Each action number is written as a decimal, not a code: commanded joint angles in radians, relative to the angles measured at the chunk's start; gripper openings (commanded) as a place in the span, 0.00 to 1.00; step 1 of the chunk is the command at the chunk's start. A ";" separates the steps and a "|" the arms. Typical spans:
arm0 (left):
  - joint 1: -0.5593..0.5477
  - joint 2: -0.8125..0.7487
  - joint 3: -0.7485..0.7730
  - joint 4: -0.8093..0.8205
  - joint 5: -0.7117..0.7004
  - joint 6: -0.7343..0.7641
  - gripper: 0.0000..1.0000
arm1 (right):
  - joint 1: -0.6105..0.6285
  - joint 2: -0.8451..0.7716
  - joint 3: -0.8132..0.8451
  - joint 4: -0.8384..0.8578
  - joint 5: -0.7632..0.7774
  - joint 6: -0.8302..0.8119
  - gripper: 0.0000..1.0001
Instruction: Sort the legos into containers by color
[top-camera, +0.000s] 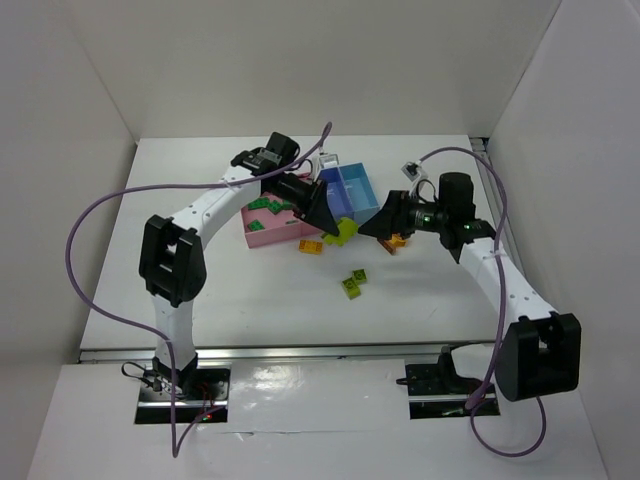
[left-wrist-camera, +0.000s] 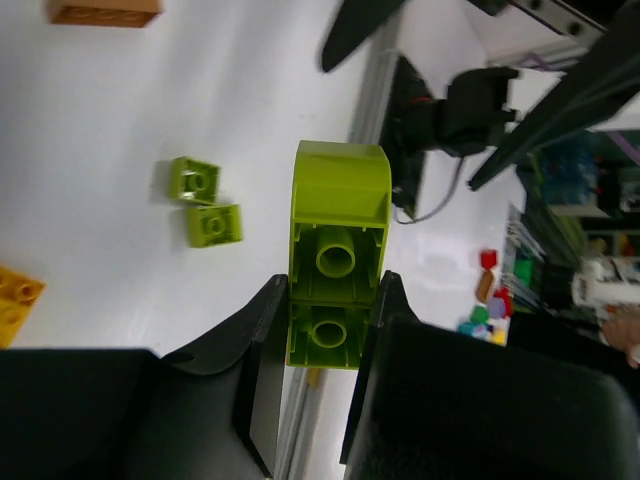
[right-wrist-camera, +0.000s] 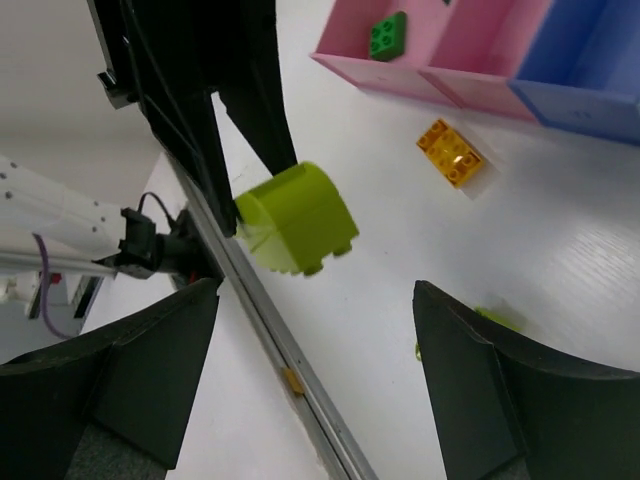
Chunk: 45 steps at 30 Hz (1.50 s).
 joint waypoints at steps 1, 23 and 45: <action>0.007 -0.011 0.008 0.025 0.210 0.038 0.00 | 0.025 0.070 0.100 0.064 -0.081 -0.026 0.86; 0.046 -0.002 -0.001 0.168 0.195 -0.084 0.00 | 0.119 0.191 0.102 0.300 -0.134 0.134 0.31; 0.138 0.016 -0.043 0.397 0.141 -0.298 0.00 | 0.064 0.209 0.113 0.165 -0.035 0.065 0.17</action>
